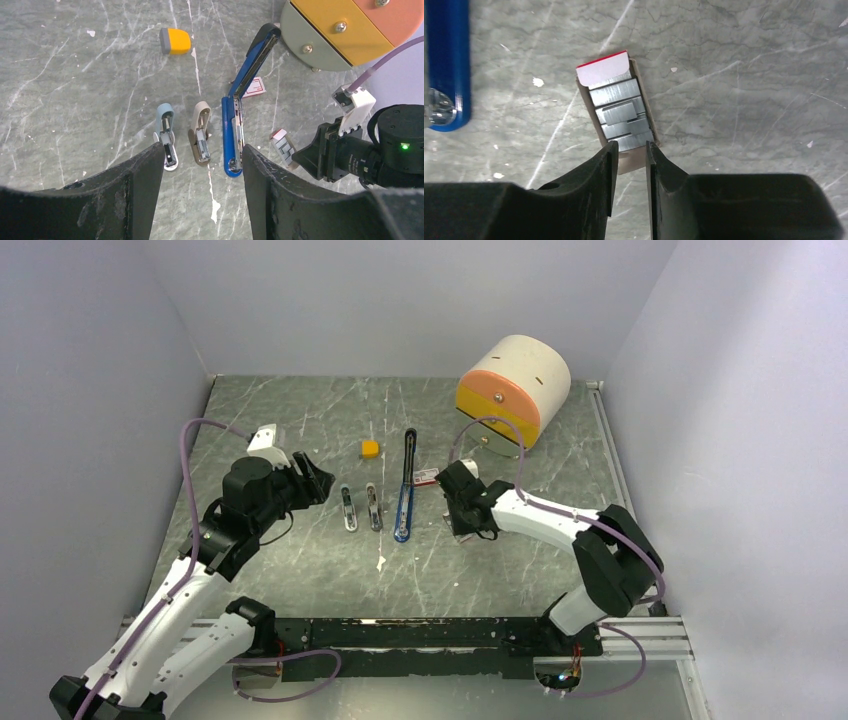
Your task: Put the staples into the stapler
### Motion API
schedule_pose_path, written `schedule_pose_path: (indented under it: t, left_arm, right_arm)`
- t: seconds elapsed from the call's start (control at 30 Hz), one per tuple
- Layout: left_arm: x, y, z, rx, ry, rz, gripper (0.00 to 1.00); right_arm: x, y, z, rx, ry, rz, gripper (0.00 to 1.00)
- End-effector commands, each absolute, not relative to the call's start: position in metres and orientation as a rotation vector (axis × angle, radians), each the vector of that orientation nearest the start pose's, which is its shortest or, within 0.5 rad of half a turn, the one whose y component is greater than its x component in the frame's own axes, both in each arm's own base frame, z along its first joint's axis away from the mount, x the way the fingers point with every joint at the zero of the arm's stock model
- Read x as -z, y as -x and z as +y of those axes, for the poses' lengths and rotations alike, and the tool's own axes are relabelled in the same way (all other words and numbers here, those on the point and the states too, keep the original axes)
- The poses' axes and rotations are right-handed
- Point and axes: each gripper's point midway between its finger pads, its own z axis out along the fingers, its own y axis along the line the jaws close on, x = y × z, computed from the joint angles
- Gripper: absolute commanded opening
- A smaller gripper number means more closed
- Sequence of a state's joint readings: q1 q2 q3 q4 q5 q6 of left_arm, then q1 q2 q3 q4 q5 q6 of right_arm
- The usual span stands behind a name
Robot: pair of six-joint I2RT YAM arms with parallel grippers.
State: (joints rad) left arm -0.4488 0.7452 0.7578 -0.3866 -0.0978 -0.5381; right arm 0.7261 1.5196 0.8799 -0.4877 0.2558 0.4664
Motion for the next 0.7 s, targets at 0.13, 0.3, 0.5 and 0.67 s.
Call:
schedule_pose_path:
  t: [0.13,0.3,0.5,0.67]
  left_arm:
    - [-0.234,-0.264,-0.128,0.543,0.156,1.95,0.63]
    - [-0.233,-0.265,-0.13,0.543,0.152,1.957,0.63]
    - [-0.232,-0.265,-0.129,0.537,0.155,1.958,0.63]
    - [-0.229,-0.265,-0.132,0.554,0.148,1.968,0.63]
  right_arm:
    - [-0.039,-0.261,0.185,0.016,0.454,2.598,0.35]
    - [-0.03,-0.262,0.187,0.018,0.494,2.613,0.33]
    - [-0.028,-0.268,0.189,0.003,0.472,2.609,0.25]
    - [-0.026,-0.269,0.187,0.001,0.464,2.616,0.33]
